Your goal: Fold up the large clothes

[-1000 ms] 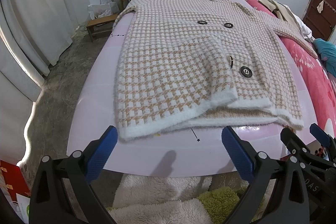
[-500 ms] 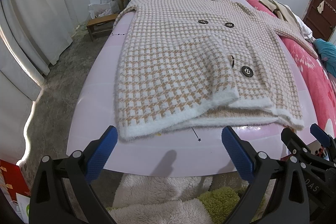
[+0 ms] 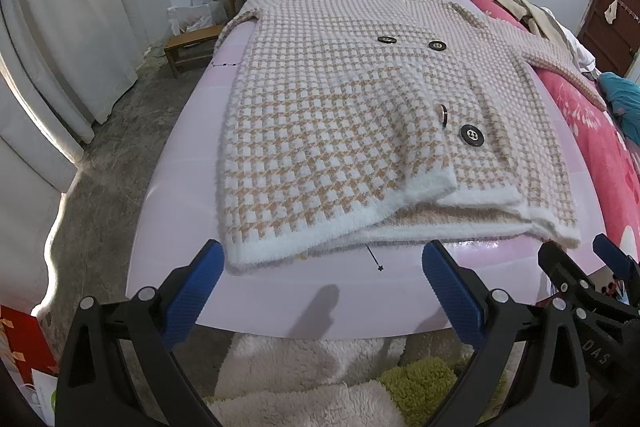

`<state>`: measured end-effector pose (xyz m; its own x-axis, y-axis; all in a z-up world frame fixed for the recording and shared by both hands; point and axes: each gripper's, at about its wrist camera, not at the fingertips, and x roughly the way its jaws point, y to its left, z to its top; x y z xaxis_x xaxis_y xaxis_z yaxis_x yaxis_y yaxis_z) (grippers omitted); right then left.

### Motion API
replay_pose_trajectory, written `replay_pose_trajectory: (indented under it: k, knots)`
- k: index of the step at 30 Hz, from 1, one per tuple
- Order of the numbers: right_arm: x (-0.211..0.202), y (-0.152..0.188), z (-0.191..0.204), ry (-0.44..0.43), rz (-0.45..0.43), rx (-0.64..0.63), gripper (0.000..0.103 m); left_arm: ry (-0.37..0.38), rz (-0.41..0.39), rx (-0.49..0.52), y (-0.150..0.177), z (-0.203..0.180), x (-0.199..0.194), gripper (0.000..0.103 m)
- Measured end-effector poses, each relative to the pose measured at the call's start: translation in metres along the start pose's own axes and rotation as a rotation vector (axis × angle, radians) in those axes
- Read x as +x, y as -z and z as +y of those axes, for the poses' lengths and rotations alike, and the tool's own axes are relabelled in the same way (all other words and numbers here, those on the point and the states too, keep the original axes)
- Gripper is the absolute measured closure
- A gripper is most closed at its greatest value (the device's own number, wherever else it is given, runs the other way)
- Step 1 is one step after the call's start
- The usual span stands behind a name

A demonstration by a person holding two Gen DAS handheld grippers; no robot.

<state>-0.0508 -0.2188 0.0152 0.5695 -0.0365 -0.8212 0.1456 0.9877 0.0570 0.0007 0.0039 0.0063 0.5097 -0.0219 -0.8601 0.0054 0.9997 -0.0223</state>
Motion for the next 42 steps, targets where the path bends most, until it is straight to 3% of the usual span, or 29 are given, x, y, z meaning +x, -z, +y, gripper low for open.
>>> replay_pose_trajectory:
  k: [19, 29, 42]
  knots:
    - [0.011, -0.039, -0.003, 0.043, -0.023, 0.031, 0.008, -0.002, -0.018, 0.016, -0.039, 0.005, 0.017, 0.005]
    - [0.029, -0.071, 0.007, 0.091, -0.045, -0.038, 0.008, -0.030, -0.116, 0.043, -0.076, 0.020, 0.026, 0.006]
    - [0.046, -0.107, 0.007, -0.012, -0.133, -0.082, 0.008, 0.108, -0.167, -0.010, -0.110, 0.042, 0.044, 0.005]
